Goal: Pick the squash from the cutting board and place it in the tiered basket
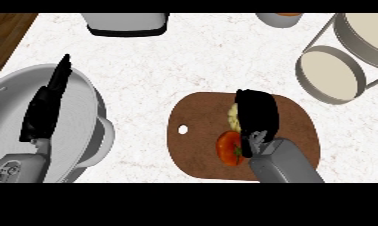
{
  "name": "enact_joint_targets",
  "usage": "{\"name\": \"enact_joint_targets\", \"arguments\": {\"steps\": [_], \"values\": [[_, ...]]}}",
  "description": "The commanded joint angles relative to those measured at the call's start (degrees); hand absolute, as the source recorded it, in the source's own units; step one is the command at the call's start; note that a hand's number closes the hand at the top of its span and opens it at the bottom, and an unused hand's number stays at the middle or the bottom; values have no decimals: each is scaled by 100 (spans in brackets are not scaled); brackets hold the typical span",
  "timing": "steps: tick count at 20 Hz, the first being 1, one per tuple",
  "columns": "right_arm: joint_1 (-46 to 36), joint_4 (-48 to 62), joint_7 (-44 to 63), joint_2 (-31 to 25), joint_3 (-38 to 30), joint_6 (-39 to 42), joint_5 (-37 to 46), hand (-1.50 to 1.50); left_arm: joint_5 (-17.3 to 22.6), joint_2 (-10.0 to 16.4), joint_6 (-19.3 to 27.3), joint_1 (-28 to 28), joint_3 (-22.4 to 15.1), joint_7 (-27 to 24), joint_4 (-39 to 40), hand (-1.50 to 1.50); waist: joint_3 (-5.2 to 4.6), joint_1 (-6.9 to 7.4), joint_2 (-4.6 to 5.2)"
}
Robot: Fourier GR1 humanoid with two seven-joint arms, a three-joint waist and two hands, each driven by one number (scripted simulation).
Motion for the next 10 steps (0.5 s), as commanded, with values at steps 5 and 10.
{"name": "enact_joint_targets", "arguments": {"steps": [5, 10], "values": [[-850, 895, 1277, 516, -1036, -1355, -515, 150, -8, -132, -125, -156, -125, 1, 56, 0, 17, 258, 196], [-1739, 1504, 1920, 527, -2348, -2411, -455, 150, 67, -123, -240, -315, -171, 39, -40, 0, 20, 523, 318]]}}
